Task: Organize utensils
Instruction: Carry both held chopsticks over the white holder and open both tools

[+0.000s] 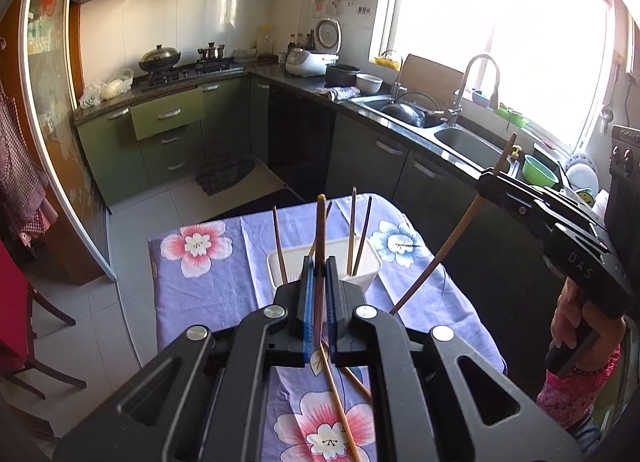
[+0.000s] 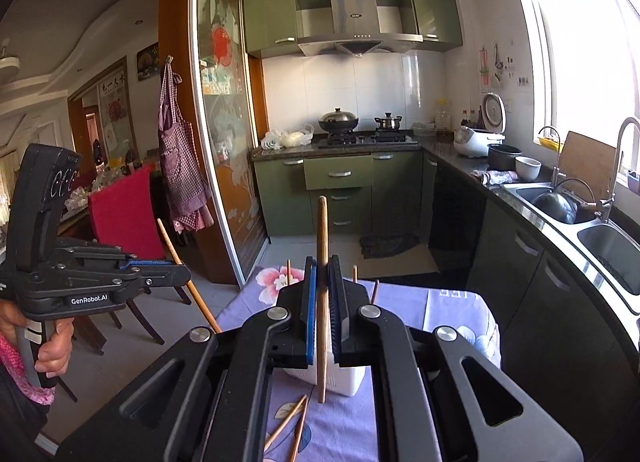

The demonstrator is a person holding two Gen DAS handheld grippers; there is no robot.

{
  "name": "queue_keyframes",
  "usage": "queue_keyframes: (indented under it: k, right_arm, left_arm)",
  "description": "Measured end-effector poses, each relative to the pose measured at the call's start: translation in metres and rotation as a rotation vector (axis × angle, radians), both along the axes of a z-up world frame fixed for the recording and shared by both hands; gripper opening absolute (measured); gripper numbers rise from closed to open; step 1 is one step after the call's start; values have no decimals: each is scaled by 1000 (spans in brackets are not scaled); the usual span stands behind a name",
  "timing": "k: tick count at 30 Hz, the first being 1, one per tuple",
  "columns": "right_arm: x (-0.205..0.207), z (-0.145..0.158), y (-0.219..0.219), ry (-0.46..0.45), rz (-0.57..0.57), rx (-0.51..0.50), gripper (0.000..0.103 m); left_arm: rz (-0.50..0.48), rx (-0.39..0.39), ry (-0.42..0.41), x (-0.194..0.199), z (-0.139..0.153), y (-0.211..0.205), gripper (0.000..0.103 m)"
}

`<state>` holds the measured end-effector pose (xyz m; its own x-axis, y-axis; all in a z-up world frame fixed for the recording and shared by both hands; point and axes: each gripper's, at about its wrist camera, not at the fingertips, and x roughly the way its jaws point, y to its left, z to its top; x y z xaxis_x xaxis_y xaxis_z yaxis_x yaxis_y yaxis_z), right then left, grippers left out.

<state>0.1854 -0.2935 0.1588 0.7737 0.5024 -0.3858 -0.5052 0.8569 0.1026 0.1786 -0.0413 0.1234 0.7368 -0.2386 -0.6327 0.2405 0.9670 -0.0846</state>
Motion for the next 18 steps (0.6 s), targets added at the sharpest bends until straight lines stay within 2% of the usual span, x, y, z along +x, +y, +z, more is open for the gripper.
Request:
queue_keyframes:
  k: [4,8,11,18]
  right_arm:
    - [20,32,4,-43,-28,15,7]
    - [49,40,12,-56,-63,10,7]
    - [72,24,20,-28,-79,-5,7]
    - [108,-41,33,62,-64,-36,7]
  left_arm:
    - [12,9,-61,15,27,-3,5]
    - [46,28,-80,42,26,-6,6]
    - [67,32,-61,65,11,-6,5]
    - [72,67,68,100,-45,-7,6]
